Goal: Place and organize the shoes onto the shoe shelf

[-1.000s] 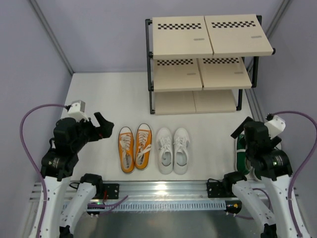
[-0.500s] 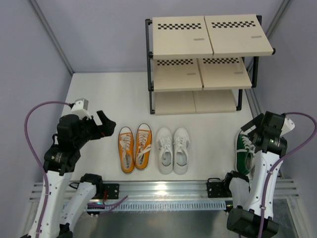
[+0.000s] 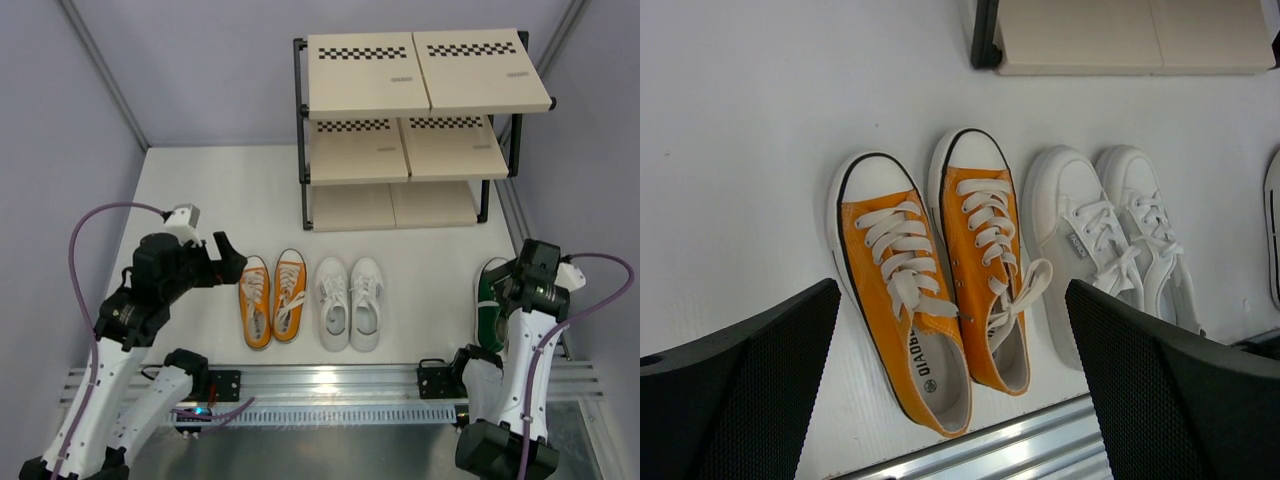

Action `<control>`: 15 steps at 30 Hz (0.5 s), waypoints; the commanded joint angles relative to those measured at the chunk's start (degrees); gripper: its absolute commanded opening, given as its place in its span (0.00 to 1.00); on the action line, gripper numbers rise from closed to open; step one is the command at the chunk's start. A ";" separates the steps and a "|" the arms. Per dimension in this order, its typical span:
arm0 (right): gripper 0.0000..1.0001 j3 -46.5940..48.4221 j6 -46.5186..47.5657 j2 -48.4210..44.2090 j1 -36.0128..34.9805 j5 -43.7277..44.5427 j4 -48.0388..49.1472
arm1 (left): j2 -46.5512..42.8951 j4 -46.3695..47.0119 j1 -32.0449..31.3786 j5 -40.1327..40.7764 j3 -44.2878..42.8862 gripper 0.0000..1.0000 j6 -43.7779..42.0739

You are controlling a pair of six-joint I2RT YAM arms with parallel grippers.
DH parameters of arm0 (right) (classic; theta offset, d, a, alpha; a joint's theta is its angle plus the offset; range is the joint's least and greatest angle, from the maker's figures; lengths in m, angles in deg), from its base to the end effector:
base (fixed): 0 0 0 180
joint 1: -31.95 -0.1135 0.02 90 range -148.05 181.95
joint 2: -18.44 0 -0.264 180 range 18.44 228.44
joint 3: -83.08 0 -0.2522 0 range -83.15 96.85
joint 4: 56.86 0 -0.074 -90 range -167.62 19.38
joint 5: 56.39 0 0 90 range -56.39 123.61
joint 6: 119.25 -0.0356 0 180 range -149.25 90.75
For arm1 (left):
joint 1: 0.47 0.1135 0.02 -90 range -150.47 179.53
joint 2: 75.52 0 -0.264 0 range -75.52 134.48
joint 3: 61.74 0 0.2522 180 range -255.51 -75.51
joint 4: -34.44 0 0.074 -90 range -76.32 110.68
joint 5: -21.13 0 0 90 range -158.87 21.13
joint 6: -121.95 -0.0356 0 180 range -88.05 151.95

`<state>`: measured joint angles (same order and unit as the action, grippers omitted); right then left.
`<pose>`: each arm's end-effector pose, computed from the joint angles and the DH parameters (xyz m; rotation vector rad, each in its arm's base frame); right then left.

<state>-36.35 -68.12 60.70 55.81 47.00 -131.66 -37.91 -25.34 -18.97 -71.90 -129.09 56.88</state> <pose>0.1101 -0.0577 0.2797 1.3912 2.1108 -0.1947 0.1176 -0.0413 0.3449 -0.0872 2.1341 -0.5083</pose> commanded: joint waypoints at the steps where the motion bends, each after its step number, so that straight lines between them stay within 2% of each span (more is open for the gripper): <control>1: 0.85 -2.33 -8.57 -0.59 0.31 2.61 -1.46 | 1.50 2.16 -1.45 -0.40 0.23 0.99 -0.67; 3: 0.85 -4.35 -12.43 -3.48 0.31 1.82 0.20 | 3.00 2.34 -1.89 -0.93 -0.12 0.99 -0.58; 6: 0.85 -6.46 -12.19 -5.34 0.31 -0.12 2.49 | 4.66 2.34 -1.98 -1.46 -0.73 0.99 -0.41; 15: 0.86 -9.63 -8.94 0.01 0.31 3.31 7.06 | 10.64 1.98 -1.89 -2.77 -3.37 0.99 -1.64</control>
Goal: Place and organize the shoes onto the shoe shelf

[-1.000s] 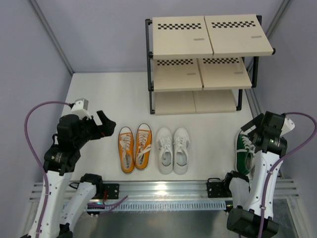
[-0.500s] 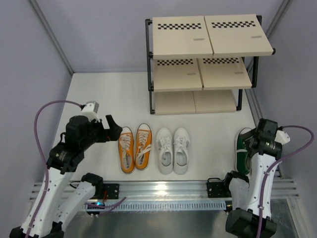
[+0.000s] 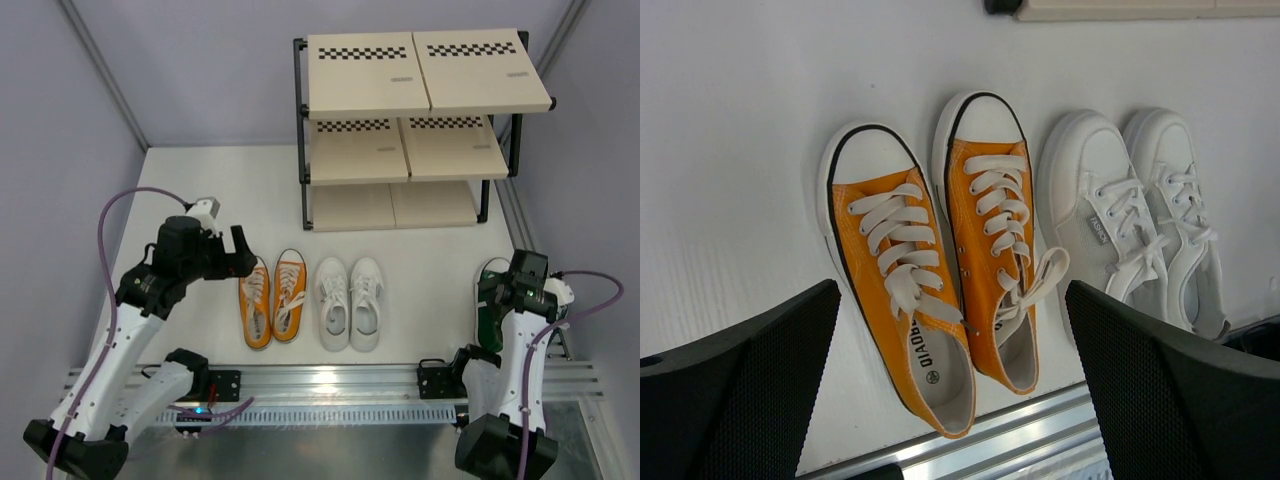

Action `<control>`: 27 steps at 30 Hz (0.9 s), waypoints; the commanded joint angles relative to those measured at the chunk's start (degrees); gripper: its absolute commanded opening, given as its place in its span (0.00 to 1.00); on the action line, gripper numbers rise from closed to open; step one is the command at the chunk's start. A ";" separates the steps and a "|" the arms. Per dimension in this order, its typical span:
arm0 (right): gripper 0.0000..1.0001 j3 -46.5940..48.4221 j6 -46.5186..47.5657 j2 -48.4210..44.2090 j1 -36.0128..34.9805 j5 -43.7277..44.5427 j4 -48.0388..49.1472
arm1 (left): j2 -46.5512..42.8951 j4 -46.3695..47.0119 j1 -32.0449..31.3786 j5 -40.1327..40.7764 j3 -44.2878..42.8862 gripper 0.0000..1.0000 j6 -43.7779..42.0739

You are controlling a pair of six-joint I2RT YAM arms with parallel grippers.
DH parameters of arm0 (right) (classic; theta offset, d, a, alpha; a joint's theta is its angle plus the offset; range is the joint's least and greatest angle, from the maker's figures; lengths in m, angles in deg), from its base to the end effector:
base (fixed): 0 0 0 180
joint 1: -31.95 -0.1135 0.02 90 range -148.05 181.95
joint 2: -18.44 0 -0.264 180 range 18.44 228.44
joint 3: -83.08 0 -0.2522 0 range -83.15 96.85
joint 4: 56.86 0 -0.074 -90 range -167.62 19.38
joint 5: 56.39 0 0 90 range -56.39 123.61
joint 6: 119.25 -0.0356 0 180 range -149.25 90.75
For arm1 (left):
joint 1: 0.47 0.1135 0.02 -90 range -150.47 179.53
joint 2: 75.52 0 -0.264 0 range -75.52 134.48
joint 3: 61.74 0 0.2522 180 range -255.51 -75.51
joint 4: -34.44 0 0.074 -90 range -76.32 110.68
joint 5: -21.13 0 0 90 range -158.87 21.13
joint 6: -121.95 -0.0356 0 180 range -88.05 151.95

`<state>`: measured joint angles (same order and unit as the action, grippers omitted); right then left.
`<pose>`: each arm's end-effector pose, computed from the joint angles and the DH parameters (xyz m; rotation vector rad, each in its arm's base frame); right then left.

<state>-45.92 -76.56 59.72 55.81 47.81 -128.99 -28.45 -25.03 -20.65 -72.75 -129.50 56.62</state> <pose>0.1066 -0.0567 0.2341 1.5871 2.0807 -0.1885 0.1508 -0.0580 0.3273 -0.0526 2.2928 -0.4911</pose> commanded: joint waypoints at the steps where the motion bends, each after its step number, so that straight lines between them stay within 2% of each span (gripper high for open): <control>1: 0.86 0.03 -0.42 1.52 0.31 2.42 5.10 | 1.62 1.85 -0.21 -2.36 -3.04 0.99 -1.20; 5: 0.87 0.82 2.65 6.60 0.31 2.95 7.30 | 1.36 3.70 -0.21 -3.50 -2.25 0.99 0.03; 11: 0.94 0.74 7.49 11.28 0.31 3.64 10.90 | 1.54 4.93 -0.21 -3.33 -1.73 0.99 0.82; 21: 0.88 -4.80 10.13 13.48 0.31 -2.68 18.46 | 1.45 5.55 -0.21 -1.31 -1.73 0.99 -0.23; 24: 0.80 -5.33 10.57 14.53 0.31 -4.70 19.96 | 1.36 5.55 -0.29 -0.78 -1.72 0.99 -0.49; 25: 0.64 -5.68 10.57 14.62 0.31 -5.14 20.40 | 1.27 5.55 -0.21 -0.60 -1.73 0.99 -0.50; 27: 0.44 -5.51 11.01 14.62 0.31 -5.93 20.49 | 1.18 5.63 -0.21 -0.17 -1.81 0.99 -0.58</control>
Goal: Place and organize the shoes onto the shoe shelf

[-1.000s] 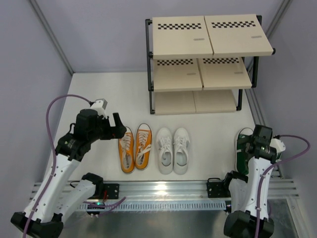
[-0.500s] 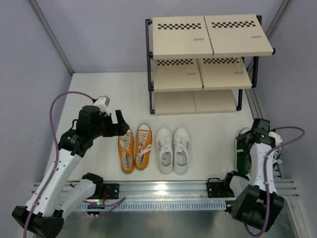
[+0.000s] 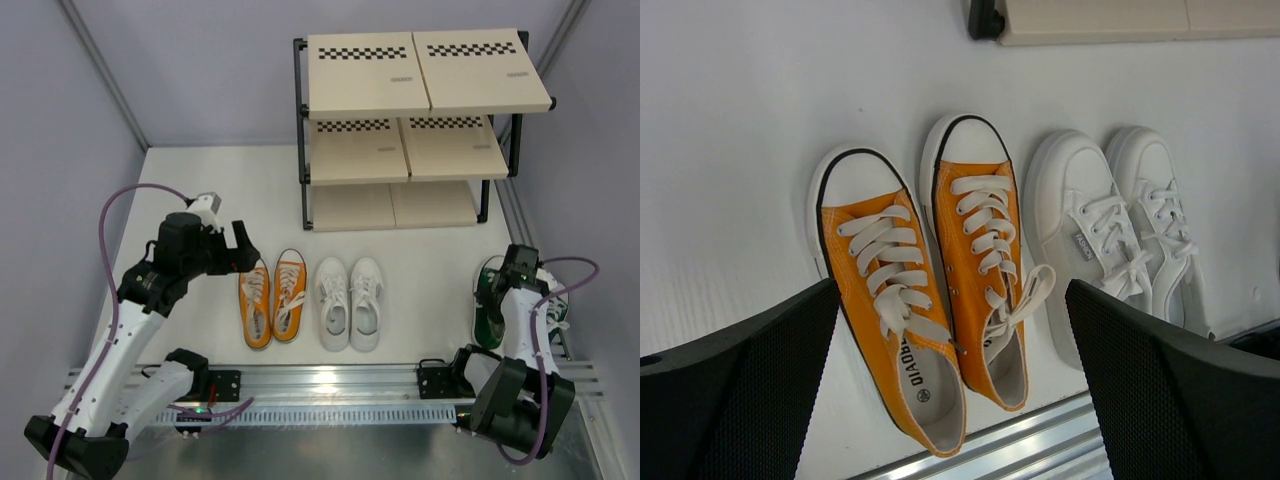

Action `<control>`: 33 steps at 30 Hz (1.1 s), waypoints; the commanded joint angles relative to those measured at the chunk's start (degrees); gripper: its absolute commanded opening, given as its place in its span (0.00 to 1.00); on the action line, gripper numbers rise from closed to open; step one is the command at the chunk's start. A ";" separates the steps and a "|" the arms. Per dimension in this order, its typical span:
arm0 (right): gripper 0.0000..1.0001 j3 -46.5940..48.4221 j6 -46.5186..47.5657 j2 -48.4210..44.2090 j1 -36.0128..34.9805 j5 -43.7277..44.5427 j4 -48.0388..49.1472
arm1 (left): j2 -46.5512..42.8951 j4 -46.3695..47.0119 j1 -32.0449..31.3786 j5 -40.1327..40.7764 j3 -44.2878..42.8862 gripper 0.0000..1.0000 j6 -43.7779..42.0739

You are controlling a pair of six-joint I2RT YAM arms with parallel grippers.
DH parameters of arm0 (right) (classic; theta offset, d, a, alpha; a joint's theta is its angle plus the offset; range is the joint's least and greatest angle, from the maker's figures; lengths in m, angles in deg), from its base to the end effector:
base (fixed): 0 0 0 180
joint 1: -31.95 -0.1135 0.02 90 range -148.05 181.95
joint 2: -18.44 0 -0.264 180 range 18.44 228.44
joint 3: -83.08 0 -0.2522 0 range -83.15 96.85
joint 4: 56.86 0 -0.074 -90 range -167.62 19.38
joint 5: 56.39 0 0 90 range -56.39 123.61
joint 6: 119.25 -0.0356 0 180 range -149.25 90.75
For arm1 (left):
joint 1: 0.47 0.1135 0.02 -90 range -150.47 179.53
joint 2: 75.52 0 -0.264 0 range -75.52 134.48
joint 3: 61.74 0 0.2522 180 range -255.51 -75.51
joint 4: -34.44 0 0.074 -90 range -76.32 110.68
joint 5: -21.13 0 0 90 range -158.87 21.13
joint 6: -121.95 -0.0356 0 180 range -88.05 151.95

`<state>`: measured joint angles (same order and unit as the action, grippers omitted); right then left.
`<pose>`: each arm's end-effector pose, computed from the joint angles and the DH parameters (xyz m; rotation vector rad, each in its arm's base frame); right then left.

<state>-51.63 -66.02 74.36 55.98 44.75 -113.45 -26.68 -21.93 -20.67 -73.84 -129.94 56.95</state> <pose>0.1453 -0.0723 0.1852 1.4219 2.3179 -0.2027 0.1600 -0.0621 0.3300 -0.0459 2.2656 -0.5248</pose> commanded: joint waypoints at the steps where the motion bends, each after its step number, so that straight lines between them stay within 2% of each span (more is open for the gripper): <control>1: 0.18 0.81 0.82 -0.20 0.14 -4.18 4.60 | -0.76 2.62 -0.18 1.10 -1.46 0.99 -0.91; 2: 0.06 1.42 2.13 -1.33 0.05 -4.89 3.81 | -0.85 2.53 -0.18 1.19 -1.46 0.99 -0.91; 3: 0.03 1.95 3.10 -2.30 0.05 -5.68 3.37 | -0.94 2.71 -0.18 1.11 -1.55 0.99 -0.82; 6: 0.03 4.85 6.79 -8.44 -0.04 -9.02 1.26 | -0.94 3.50 -0.18 0.76 -1.64 0.99 -0.56; 10: 0.03 8.71 7.76 -17.76 -0.04 -17.97 0.12 | 0.64 4.02 -0.18 0.84 -3.48 0.99 -0.91; 13: 0.03 12.84 14.43 -20.59 -0.30 -21.76 -3.12 | 1.43 3.94 -0.18 2.41 -4.62 0.99 -1.35; 16: 0.03 17.15 18.13 -20.15 -3.11 -25.27 -4.37 | 1.35 4.55 -0.18 2.86 -4.37 0.99 -1.44; 24: 0.03 31.82 20.78 -14.89 -8.56 -37.82 -4.99 | 1.26 4.29 -0.18 3.21 -4.19 0.99 -1.00; 29: 0.03 45.36 20.43 -9.01 -15.05 -42.07 -1.48 | 1.87 4.29 -0.18 1.90 -4.19 0.99 -0.65; 33: 0.03 60.79 19.38 -3.82 -16.91 -44.09 -2.34 | 1.87 4.38 -0.18 1.90 -4.36 0.99 -0.74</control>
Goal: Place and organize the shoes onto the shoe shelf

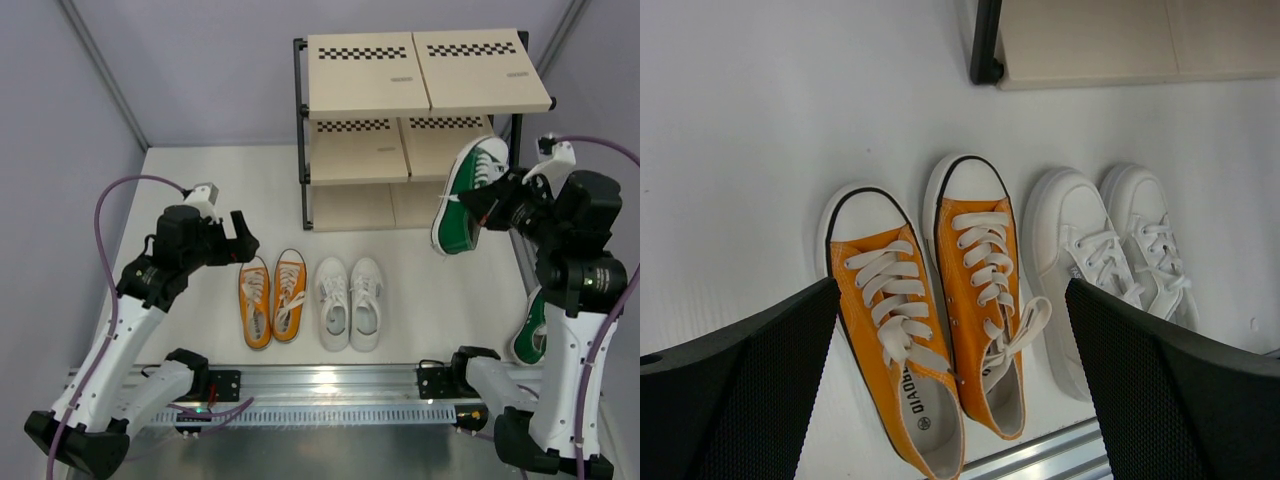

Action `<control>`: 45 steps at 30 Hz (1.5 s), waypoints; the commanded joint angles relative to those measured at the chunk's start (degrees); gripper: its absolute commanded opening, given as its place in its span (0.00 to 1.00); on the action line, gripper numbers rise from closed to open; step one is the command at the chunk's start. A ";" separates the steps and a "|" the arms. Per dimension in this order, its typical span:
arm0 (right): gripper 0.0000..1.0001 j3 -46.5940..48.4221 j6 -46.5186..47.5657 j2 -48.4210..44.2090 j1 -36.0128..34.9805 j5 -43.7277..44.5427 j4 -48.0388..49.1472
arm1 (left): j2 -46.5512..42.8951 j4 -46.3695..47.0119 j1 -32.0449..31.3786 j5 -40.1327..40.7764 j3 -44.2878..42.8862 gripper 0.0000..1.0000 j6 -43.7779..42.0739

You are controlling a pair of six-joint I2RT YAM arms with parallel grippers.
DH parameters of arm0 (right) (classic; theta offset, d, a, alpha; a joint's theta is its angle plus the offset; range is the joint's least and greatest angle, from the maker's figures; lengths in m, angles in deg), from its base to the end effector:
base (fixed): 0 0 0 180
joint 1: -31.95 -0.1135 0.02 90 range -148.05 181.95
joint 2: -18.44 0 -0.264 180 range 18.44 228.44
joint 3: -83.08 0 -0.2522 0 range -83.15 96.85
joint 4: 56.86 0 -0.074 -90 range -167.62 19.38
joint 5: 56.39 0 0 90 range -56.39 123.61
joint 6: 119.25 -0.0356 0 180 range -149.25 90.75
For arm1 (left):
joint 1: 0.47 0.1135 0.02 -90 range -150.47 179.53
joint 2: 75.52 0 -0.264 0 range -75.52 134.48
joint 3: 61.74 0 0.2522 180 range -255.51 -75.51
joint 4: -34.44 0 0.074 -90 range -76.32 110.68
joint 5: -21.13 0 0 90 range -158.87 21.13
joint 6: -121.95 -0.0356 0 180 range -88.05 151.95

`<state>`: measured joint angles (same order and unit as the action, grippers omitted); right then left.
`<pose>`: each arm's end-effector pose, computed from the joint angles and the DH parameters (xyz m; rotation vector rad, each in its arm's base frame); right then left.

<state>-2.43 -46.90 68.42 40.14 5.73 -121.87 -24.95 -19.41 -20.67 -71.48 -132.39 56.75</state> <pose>0.1299 -0.0019 0.4555 0.1059 1.9247 0.5786 0.1686 -0.0638 0.3431 -0.0616 2.2018 -0.4967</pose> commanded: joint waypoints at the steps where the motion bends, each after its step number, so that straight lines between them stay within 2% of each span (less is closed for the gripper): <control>1: 0.03 14.17 0.25 3.27 -1.15 -5.25 5.55 | 0.15 1.95 -0.18 -0.38 -2.00 0.99 -0.54; 5: 0.03 27.26 0.77 10.04 -1.85 -7.80 5.89 | 0.50 2.57 -0.18 -0.46 -2.71 0.99 -0.63; 6: 0.03 32.51 1.04 13.71 -2.81 -8.24 5.89 | 0.67 2.74 -0.18 -0.38 -2.79 0.99 -0.63; 9: 0.03 40.43 0.26 20.74 -4.05 -9.56 10.62 | 1.46 2.74 -0.27 0.15 -3.93 0.99 -1.07; 11: 0.03 45.54 -0.37 25.24 -4.40 -9.91 11.34 | 1.90 2.92 -0.27 0.59 -4.55 0.99 -1.33; 14: 0.03 58.71 -0.98 34.73 -6.51 -9.83 11.51 | 2.08 3.18 -0.18 1.64 -4.73 0.99 -1.42; 15: 0.03 59.97 -1.51 36.49 -7.12 -9.83 12.47 | 2.08 3.53 -0.18 1.73 -4.73 0.99 -1.42; 24: 0.03 63.23 -6.07 46.87 -13.28 -9.03 33.46 | 4.28 5.29 -0.18 1.65 -4.46 0.99 -1.33; 29: 0.03 66.40 -7.93 50.57 -17.23 -7.55 41.65 | 5.51 5.47 -0.18 1.64 -4.38 0.99 -1.50; 36: 0.03 67.89 -3.36 56.63 -24.96 -3.07 42.64 | 4.98 5.47 -0.18 2.08 -4.46 0.99 -1.77; 45: 0.03 67.98 -0.11 60.68 -26.03 0.19 39.29 | 4.37 4.68 -0.27 2.17 -4.03 0.99 -2.47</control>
<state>63.58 -50.27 129.88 13.84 2.04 -86.85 -19.55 -16.20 -20.67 -69.91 -135.10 55.42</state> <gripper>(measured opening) 0.055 0.991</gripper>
